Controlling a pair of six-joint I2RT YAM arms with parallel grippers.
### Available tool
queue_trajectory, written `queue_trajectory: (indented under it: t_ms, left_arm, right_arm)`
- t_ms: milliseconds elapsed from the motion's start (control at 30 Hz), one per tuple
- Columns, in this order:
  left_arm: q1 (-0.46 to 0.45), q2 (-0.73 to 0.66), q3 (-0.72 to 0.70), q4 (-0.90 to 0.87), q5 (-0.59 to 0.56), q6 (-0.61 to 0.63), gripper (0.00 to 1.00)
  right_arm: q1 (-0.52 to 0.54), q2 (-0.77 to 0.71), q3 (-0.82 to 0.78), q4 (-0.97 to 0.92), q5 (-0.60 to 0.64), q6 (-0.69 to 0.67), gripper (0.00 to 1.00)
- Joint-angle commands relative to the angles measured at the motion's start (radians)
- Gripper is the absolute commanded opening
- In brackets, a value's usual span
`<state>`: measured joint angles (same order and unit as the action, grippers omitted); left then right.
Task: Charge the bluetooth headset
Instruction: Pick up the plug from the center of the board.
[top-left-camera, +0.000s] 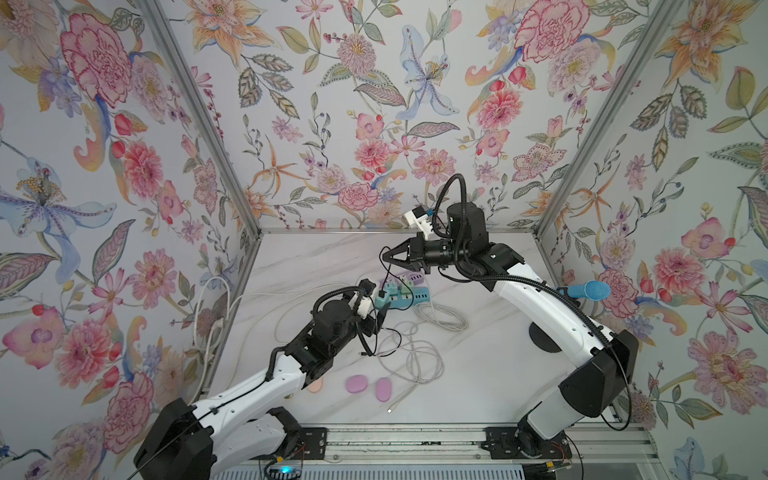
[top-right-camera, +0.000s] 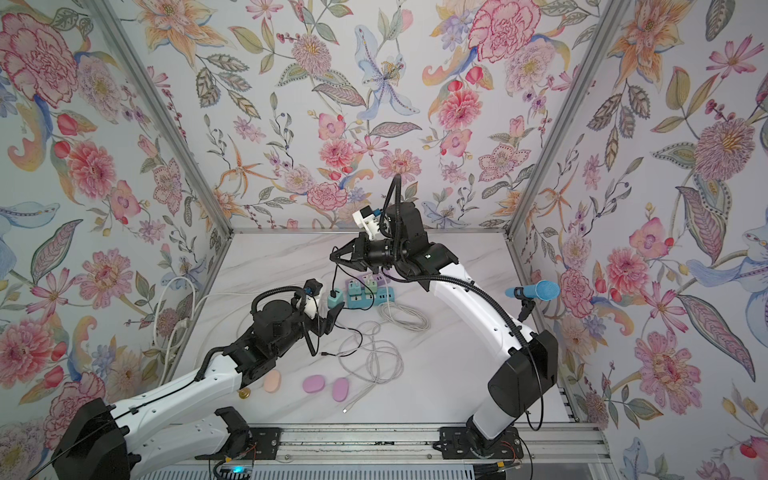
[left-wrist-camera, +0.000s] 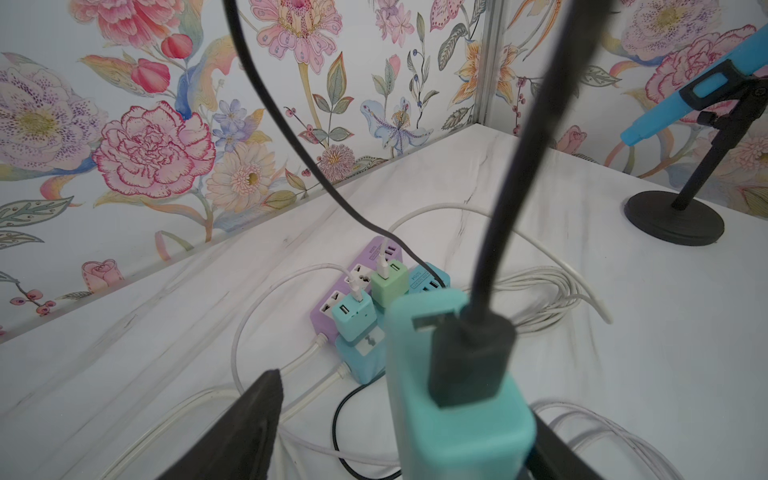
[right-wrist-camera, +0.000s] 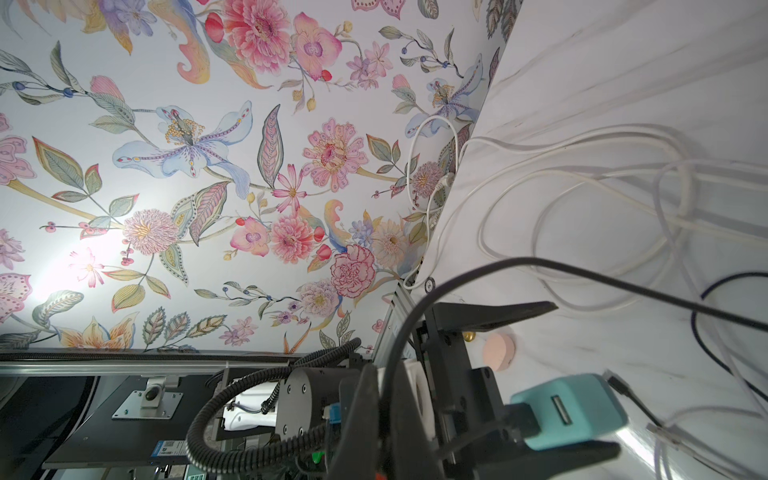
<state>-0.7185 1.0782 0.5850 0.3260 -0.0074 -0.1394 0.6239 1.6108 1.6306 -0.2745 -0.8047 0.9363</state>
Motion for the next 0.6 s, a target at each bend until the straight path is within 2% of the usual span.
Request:
queue_trajectory:
  t_ms: [0, 167, 267, 400, 433, 533, 567]
  left_arm:
    - [-0.004, -0.013, 0.026, 0.039, -0.02, 0.014, 0.65]
    - [-0.004, -0.028, 0.036, 0.047, -0.022, 0.009, 0.32]
    - [-0.004, -0.037, 0.04, 0.046, -0.028, 0.009, 0.22]
    - [-0.004, -0.046, 0.038, 0.039, -0.036, 0.011, 0.19]
    - [-0.004, -0.047, 0.034, 0.039, -0.04, 0.009, 0.24]
    - [-0.004, -0.049, 0.022, 0.042, -0.046, 0.001, 0.76]
    - [-0.004, -0.05, 0.014, 0.047, -0.046, -0.004, 0.85]
  right_arm:
    - [-0.006, -0.038, -0.017, 0.062, -0.018, 0.034, 0.0]
    - [-0.009, -0.04, -0.033, 0.074, -0.017, 0.041, 0.0]
    - [-0.009, -0.039, -0.045, 0.087, -0.019, 0.045, 0.0]
    - [-0.009, -0.044, -0.054, 0.089, -0.013, 0.042, 0.0]
    - [-0.01, -0.045, -0.052, 0.089, -0.014, 0.042, 0.0]
    - [-0.011, -0.046, -0.038, 0.089, -0.016, 0.043, 0.0]
    - [-0.013, -0.046, -0.033, 0.09, -0.016, 0.045, 0.0]
